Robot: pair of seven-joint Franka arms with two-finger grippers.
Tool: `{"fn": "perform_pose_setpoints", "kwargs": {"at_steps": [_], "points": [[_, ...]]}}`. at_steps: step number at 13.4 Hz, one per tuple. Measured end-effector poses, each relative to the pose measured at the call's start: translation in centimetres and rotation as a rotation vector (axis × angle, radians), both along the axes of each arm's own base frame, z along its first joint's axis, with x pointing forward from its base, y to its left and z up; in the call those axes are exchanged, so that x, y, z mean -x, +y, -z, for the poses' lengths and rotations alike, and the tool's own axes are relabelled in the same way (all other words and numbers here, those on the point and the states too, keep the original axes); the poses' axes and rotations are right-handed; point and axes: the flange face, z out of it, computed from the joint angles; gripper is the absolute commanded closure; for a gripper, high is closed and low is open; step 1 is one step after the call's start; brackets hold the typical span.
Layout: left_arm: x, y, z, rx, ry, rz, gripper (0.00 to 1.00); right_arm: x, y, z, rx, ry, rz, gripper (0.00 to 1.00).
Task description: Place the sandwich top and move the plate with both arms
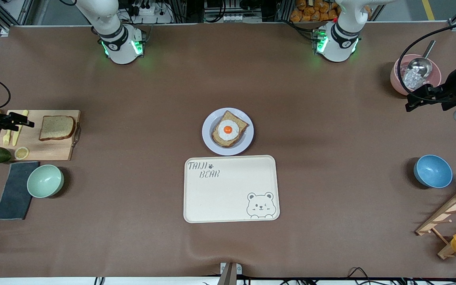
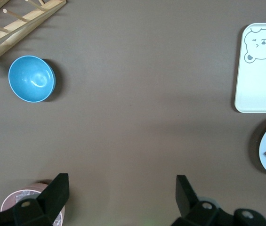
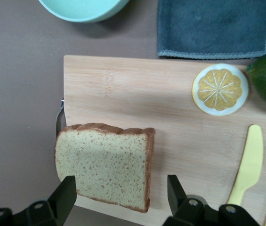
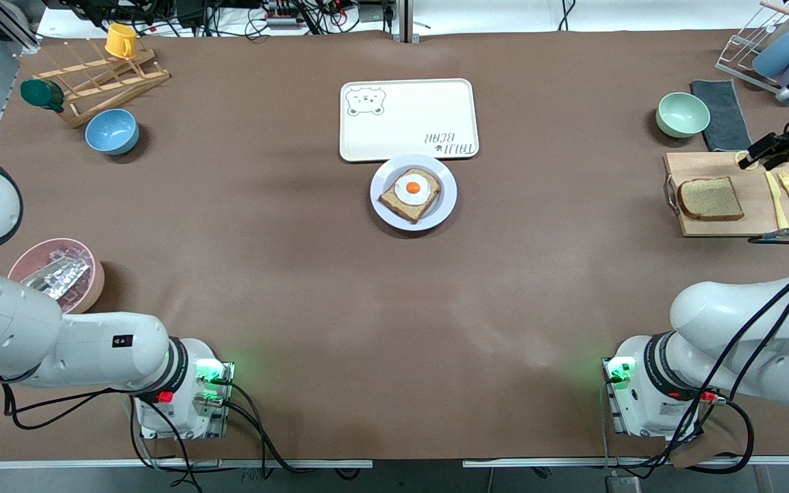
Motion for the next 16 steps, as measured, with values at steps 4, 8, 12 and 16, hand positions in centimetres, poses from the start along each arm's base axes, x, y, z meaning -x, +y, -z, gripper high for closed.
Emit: {"fn": "perform_pose_setpoints", "kwargs": {"at_steps": [4, 8, 12, 16], "points": [[0.0, 0.0, 0.1, 0.0, 0.002, 0.0, 0.0, 0.9, -0.3, 2.0, 0.004, -0.003, 0.043, 0.14], [-0.1, 0.0, 0.2, 0.0, 0.004, 0.0, 0.0, 1.7, -0.9, 3.8, 0.004, 0.002, 0.065, 0.22], [-0.1, 0.0, 0.3, 0.002, 0.005, 0.0, 0.0, 2.0, -0.8, 6.0, -0.007, 0.02, 0.071, 0.34], [-0.1, -0.1, 0.3, 0.007, 0.006, 0.0, 0.0, 2.7, -0.3, 7.1, -0.009, 0.028, 0.075, 0.57]]}}
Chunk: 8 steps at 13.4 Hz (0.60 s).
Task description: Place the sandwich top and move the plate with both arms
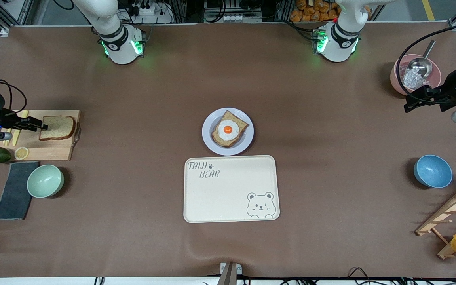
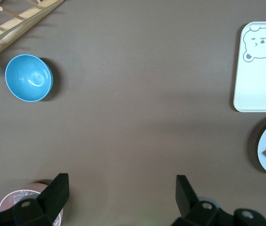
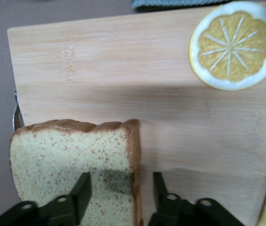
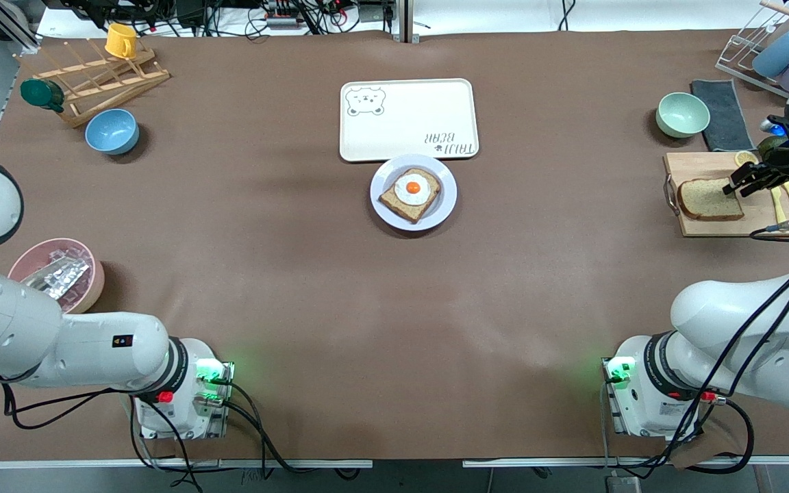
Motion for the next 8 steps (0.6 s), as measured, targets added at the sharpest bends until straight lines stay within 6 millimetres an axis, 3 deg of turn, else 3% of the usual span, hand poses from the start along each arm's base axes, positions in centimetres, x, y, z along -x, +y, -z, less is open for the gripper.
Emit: {"fn": "perform_pose_setpoints", "kwargs": {"at_steps": [8], "points": [[-0.01, 0.0, 0.02, 0.0, 0.0, 0.0, 0.0, 0.17, -0.09, 0.28, 0.016, -0.012, 0.004, 1.0]]}}
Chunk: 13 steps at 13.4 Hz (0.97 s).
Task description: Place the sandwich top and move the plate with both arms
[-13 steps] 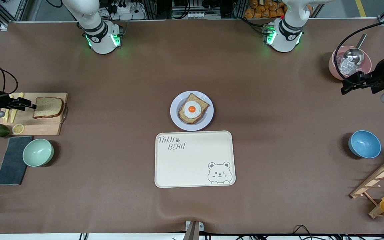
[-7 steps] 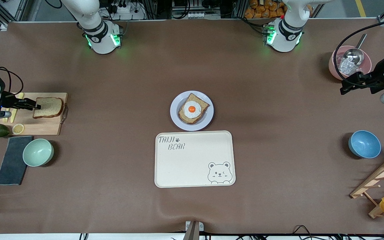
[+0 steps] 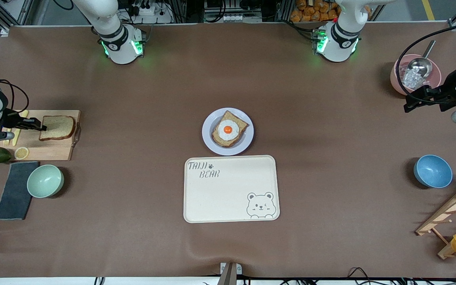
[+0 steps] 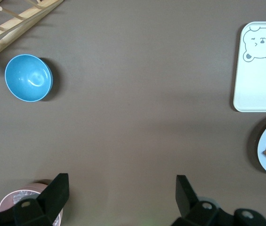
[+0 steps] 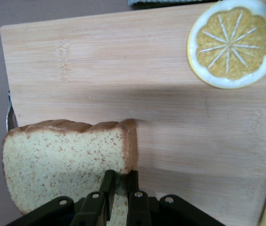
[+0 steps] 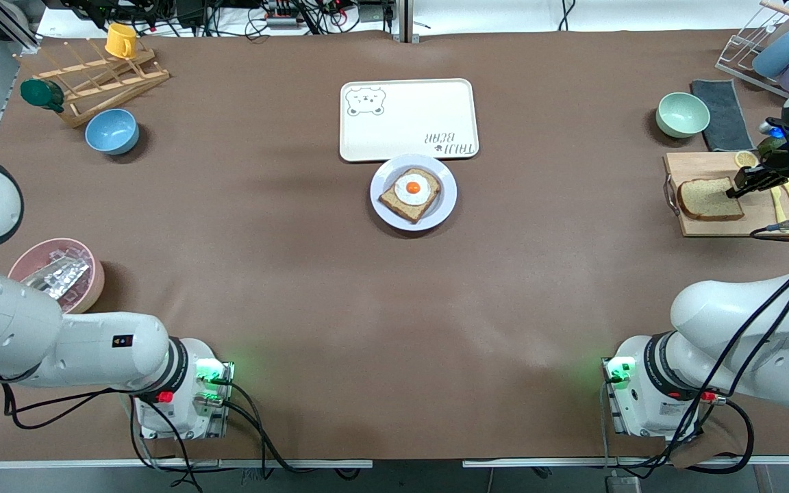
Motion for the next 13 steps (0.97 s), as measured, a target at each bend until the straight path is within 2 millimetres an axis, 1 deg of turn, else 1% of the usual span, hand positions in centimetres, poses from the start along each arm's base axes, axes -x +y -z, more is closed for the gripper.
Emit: {"fn": "perform_pose_setpoints", "kwargs": {"at_steps": [9, 11, 13], "points": [[0.0, 0.0, 0.0, 0.0, 0.0, 0.0, 0.0, -0.1, 0.1, -0.1, -0.009, 0.006, -0.004, 1.0], [0.0, -0.1, 0.0, 0.005, 0.0, 0.0, 0.0, -0.7, 0.2, -0.8, -0.036, 0.023, -0.015, 1.0], [0.0, -0.2, 0.0, 0.016, 0.0, 0.0, 0.0, -1.9, 0.2, -2.5, -0.068, 0.04, -0.035, 1.0]]}}
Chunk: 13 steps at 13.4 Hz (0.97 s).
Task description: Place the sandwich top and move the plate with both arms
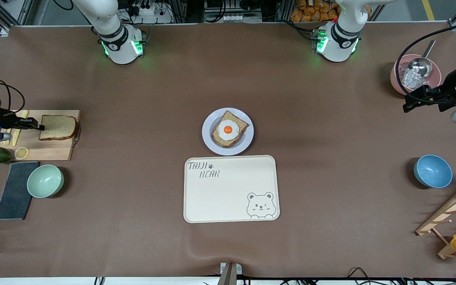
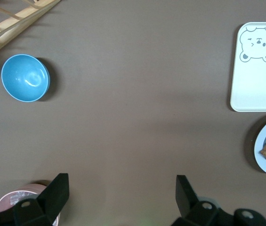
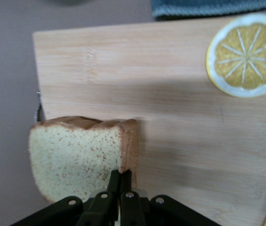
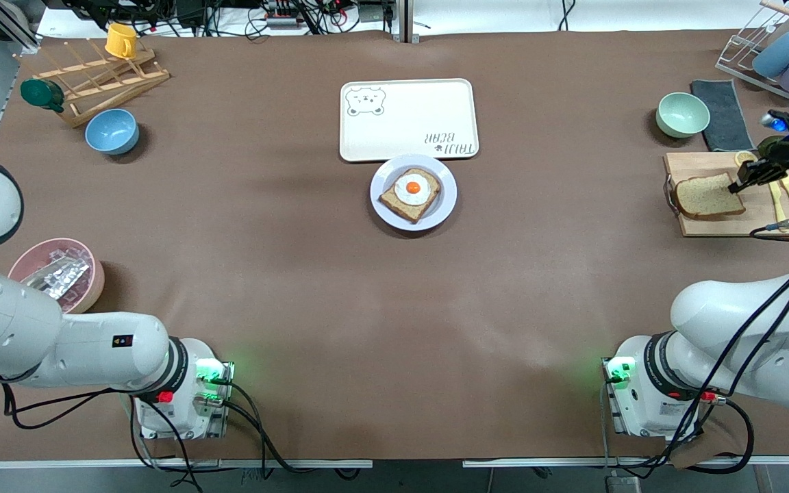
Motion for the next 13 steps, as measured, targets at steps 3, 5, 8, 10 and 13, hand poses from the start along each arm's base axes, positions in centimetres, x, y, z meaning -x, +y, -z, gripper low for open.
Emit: {"fn": "perform_pose_setpoints", "kwargs": {"at_steps": [3, 5, 8, 10, 13], "points": [[0.0, 0.0, 0.0, 0.006, -0.001, -0.001, 0.0, -1.5, -0.3, -2.1, -0.011, -0.005, -0.017, 1.0], [0.0, 0.1, -0.1, 0.007, -0.004, -0.003, 0.0, -2.0, -0.1, -2.9, -0.033, -0.001, -0.02, 1.0], [-0.1, 0.2, -0.1, 0.007, -0.007, -0.004, 0.0, -2.8, 0.7, -4.0, -0.094, 0.006, -0.018, 1.0], [-0.1, 0.2, -0.1, 0.007, -0.007, -0.005, 0.0, -3.3, 1.4, -4.5, -0.133, 0.01, -0.017, 1.0], [-0.1, 0.2, -0.1, 0.007, -0.008, -0.005, 0.0, -4.4, 3.5, -5.0, -0.188, 0.024, -0.014, 1.0]]}}
